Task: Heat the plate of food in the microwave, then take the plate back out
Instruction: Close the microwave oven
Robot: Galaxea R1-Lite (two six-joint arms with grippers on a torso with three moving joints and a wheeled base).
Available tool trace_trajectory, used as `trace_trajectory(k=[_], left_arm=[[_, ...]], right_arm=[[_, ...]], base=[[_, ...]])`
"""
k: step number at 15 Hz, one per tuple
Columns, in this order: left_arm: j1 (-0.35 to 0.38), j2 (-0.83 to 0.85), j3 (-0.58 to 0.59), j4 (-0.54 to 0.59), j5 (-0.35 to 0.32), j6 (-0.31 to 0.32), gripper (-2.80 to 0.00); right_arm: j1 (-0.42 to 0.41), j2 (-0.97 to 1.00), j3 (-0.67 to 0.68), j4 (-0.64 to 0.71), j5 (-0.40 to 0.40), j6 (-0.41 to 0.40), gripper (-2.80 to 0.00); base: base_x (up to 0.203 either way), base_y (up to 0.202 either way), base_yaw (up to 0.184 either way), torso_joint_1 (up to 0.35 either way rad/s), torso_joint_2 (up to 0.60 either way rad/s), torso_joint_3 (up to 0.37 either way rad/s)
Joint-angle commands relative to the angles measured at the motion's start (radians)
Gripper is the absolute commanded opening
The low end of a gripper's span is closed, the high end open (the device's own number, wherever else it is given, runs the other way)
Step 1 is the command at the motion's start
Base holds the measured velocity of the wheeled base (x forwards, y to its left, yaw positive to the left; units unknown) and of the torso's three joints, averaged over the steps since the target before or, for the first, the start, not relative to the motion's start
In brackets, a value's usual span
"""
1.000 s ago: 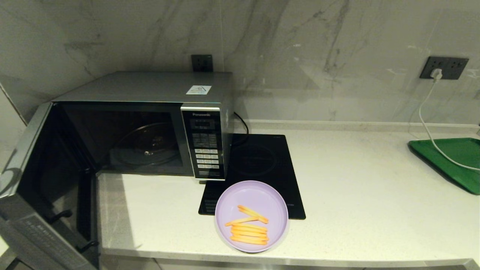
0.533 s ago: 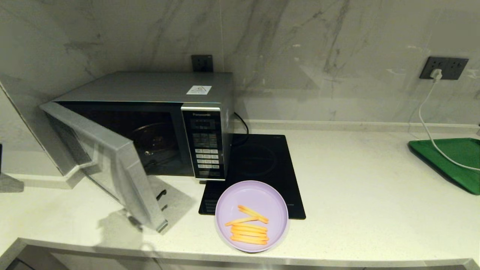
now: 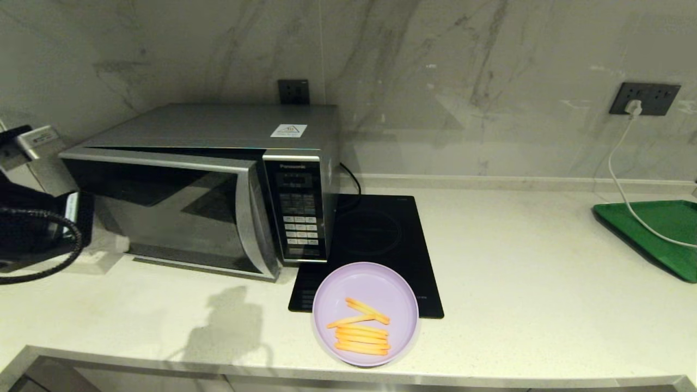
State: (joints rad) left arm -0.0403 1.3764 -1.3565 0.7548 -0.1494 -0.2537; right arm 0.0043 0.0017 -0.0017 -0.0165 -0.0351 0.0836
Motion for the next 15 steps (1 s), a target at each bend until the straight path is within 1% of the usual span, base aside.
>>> trace_trajectory(k=[1, 4, 6, 7, 8, 11, 13, 15], left_arm=[[-0.085, 0.016, 0.062, -0.183, 0.003, 0.01, -2.8], [-0.098, 0.071, 0.109, -0.306, 0.01, 0.128, -2.8], [-0.096, 0.101, 0.142, -0.435, 0.007, 0.188, -2.8], [-0.097, 0.104, 0.157, -0.465, 0.003, 0.219, -2.8], [-0.101, 0.109, 0.163, -0.469, -0.001, 0.229, -2.8], [-0.115, 0.121, 0.162, -0.471, -0.005, 0.23, -2.8], [-0.118, 0.116, 0.157, -0.471, -0.038, 0.234, -2.8], [-0.128, 0.116, 0.157, -0.471, -0.042, 0.234, -2.8]], right_arm=[[0.0, 0.0, 0.0, 0.0, 0.0, 0.001, -2.8], [0.0, 0.0, 0.0, 0.0, 0.0, 0.001, -2.8], [0.0, 0.0, 0.0, 0.0, 0.0, 0.001, -2.8], [0.0, 0.0, 0.0, 0.0, 0.0, 0.001, -2.8], [0.0, 0.0, 0.0, 0.0, 0.0, 0.001, -2.8], [0.0, 0.0, 0.0, 0.0, 0.0, 0.001, -2.8], [0.0, 0.0, 0.0, 0.0, 0.0, 0.001, -2.8], [0.002, 0.0, 0.0, 0.0, 0.0, 0.001, -2.8]], base=[[0.0, 0.0, 0.0, 0.0, 0.0, 0.0], [0.0, 0.0, 0.0, 0.0, 0.0, 0.0], [0.0, 0.0, 0.0, 0.0, 0.0, 0.0], [0.0, 0.0, 0.0, 0.0, 0.0, 0.0], [0.0, 0.0, 0.0, 0.0, 0.0, 0.0], [0.0, 0.0, 0.0, 0.0, 0.0, 0.0], [0.0, 0.0, 0.0, 0.0, 0.0, 0.0], [0.0, 0.0, 0.0, 0.0, 0.0, 0.0]])
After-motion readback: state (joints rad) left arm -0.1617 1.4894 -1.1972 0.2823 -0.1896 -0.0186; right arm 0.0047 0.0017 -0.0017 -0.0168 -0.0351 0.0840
